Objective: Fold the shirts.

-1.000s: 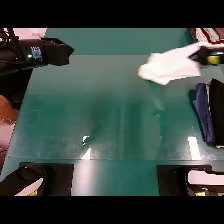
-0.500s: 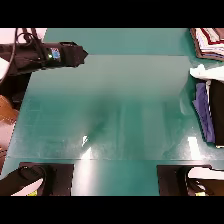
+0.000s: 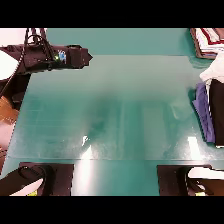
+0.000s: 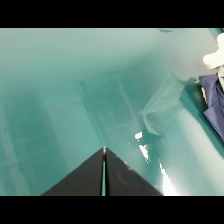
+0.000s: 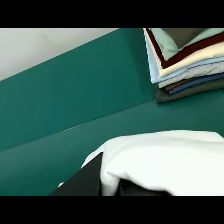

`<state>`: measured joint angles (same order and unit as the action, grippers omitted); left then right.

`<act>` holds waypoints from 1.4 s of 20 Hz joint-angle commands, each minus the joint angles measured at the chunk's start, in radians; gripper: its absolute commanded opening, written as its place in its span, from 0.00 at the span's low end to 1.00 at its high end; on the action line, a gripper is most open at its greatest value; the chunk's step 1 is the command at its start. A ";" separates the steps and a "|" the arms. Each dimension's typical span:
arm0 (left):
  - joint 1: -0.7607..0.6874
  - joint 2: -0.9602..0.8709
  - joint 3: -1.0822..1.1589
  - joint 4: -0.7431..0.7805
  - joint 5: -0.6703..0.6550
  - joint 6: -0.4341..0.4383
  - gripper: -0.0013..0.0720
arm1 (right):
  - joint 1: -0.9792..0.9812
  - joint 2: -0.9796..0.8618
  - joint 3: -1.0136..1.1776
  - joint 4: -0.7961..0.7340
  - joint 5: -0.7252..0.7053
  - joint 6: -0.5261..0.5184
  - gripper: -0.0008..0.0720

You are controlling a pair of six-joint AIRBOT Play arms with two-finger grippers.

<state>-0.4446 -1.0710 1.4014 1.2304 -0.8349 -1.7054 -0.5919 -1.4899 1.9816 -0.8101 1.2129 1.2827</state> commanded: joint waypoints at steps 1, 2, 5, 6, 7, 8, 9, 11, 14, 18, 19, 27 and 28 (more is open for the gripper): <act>0.000 -0.001 0.000 -0.002 -0.016 0.013 0.05 | -0.021 0.044 -0.007 -0.031 0.056 0.026 0.04; 0.000 -0.001 0.000 -0.001 -0.023 0.013 0.05 | -0.038 0.073 -0.047 -0.035 0.056 0.026 0.04; 0.000 -0.001 0.000 -0.001 -0.035 0.042 0.05 | -0.121 0.156 -0.172 -0.114 0.098 0.026 0.04; 0.000 -0.001 0.000 -0.001 -0.039 0.043 0.05 | -0.156 0.185 -0.225 -0.149 0.108 0.026 0.04; 0.000 -0.001 0.000 -0.002 -0.040 0.047 0.05 | -0.192 0.216 -0.277 -0.189 0.116 0.026 0.04; 0.000 -0.001 0.000 -0.002 -0.040 0.050 0.05 | -0.230 0.250 -0.341 -0.230 0.128 0.026 0.04; 0.000 -0.001 0.000 -0.002 -0.040 0.054 0.05 | -0.264 0.282 -0.402 -0.263 0.137 0.026 0.04; 0.000 -0.001 0.000 -0.001 -0.040 0.064 0.05 | -0.337 0.354 -0.545 -0.317 0.154 0.026 0.04; 0.000 -0.001 0.000 -0.001 -0.045 0.065 0.05 | -0.421 0.440 -0.724 -0.432 0.172 0.026 0.22; 0.000 -0.001 0.000 -0.002 -0.048 0.090 0.05 | -0.510 0.510 -0.868 -0.543 0.171 0.026 0.72; 0.000 -0.001 0.000 -0.002 -0.048 0.090 0.05 | -0.517 0.520 -0.882 -0.539 0.158 0.026 0.78; 0.000 -0.001 0.000 -0.001 -0.054 0.090 0.05 | -0.093 0.535 -0.761 -0.151 -0.044 0.026 0.78; 0.000 -0.001 0.000 -0.002 -0.065 0.090 0.05 | 0.002 0.536 -0.742 -0.153 -0.062 0.026 0.78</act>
<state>-0.4446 -1.0718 1.4014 1.2285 -0.8867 -1.6169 -0.7921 -0.9581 1.1923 -1.0523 1.2232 1.3083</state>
